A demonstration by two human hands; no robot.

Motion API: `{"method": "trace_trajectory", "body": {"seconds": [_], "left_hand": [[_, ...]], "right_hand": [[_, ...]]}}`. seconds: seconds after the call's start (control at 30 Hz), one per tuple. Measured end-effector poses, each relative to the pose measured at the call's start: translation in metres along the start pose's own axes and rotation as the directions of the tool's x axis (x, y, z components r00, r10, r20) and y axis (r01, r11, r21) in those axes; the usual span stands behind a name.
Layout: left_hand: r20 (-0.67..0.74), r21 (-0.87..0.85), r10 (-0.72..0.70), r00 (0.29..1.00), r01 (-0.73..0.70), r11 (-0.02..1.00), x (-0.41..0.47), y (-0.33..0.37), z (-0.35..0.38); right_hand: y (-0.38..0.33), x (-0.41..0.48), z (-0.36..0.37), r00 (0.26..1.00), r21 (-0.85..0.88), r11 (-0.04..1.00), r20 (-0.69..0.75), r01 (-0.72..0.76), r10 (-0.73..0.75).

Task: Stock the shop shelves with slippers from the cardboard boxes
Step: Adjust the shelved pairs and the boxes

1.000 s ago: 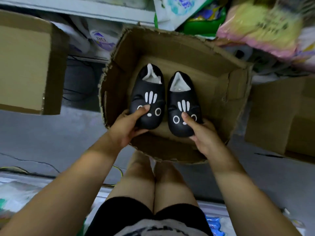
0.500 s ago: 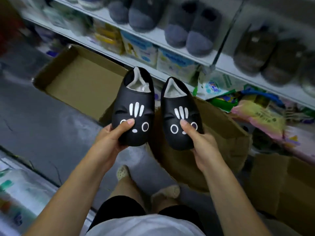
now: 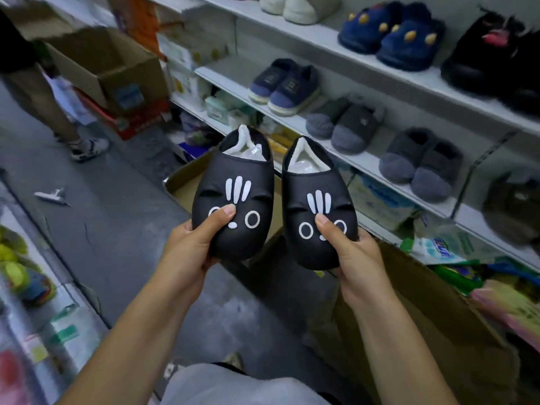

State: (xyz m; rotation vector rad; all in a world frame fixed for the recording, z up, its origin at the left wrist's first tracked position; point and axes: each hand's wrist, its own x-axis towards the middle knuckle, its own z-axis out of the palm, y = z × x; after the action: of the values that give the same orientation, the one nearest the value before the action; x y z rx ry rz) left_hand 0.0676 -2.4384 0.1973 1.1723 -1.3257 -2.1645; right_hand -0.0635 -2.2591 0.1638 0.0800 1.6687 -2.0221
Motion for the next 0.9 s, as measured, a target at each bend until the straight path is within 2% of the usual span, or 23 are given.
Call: {"method": "trace_trajectory", "body": {"seconds": [0.23,0.53,0.7,0.9], "left_hand": [[-0.111,-0.043,-0.001,0.994,-0.003,0.999,0.037,0.039,-0.065],[-0.208,-0.13,-0.029,0.978,0.002,0.992,0.093,0.06,-0.101],[-0.311,-0.127,-0.004,0.95,-0.037,0.991,0.13,0.09,-0.123],[-0.442,-0.226,-0.019,0.897,-0.091,0.97,0.161,0.106,-0.151]], "right_hand": [[0.017,0.015,0.095,0.995,0.009,0.999,0.088,-0.042,0.041],[0.012,0.079,0.164,0.974,-0.066,0.995,0.208,-0.076,0.088],[-0.002,0.14,0.221,0.921,-0.148,0.985,0.363,-0.088,0.137],[0.005,0.193,0.296,0.831,-0.25,0.964,0.514,-0.094,0.214]]}}
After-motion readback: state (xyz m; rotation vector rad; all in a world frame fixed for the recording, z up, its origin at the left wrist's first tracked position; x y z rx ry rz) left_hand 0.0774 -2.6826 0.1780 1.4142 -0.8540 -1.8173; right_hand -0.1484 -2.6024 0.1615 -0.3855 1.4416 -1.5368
